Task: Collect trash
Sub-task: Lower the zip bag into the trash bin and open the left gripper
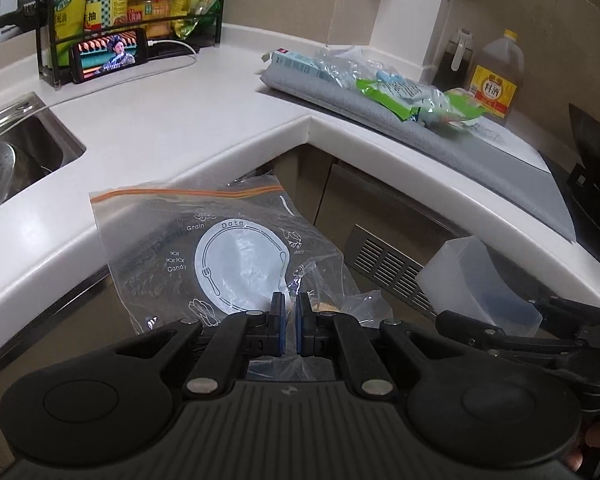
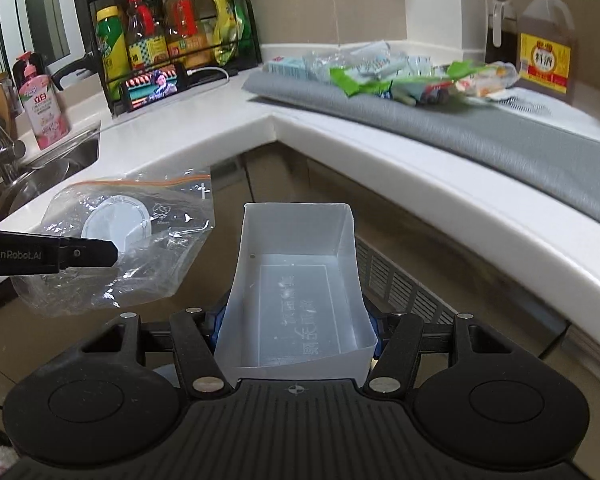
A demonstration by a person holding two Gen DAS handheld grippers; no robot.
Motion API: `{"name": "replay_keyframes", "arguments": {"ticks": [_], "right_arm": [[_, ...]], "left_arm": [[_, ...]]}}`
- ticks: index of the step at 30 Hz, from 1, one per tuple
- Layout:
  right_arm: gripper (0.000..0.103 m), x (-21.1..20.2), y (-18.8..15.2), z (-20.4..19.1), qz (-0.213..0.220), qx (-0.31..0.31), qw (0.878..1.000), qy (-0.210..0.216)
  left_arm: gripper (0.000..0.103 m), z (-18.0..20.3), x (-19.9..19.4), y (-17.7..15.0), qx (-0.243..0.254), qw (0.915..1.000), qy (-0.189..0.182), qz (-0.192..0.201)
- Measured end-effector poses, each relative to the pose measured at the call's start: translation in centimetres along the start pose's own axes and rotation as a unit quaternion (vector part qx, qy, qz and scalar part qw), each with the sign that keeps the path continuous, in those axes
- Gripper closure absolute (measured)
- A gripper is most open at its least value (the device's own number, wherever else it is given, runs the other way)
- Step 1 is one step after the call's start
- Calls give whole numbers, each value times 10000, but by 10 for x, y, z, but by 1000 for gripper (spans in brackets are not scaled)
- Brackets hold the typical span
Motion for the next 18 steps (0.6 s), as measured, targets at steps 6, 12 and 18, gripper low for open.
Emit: {"name": "replay_keyframes", "arguments": {"ticks": [6,12,18], "right_arm": [[40,2,-1,1,-49,-21,10000,10],[40,-1,0,1,3,-48,10000,-50],[40,4,-4,-1,-97,-23,9999,0]], "left_arm": [[98,11,-5,4,158,9998,-120,97],[98,32,-18,11,566,9969,-306,460],[98,24,-4,6,342,9989,-287,159]]}}
Point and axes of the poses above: each gripper's, at about its wrist camera, not at the fingertips, and x roughly the way its jaws point, z to its right, y to its top, the point moved 9 cm from there along x, roughly the way its jaws point, and after that the axes turned 2 degrees about z, right-handed, at the moved point
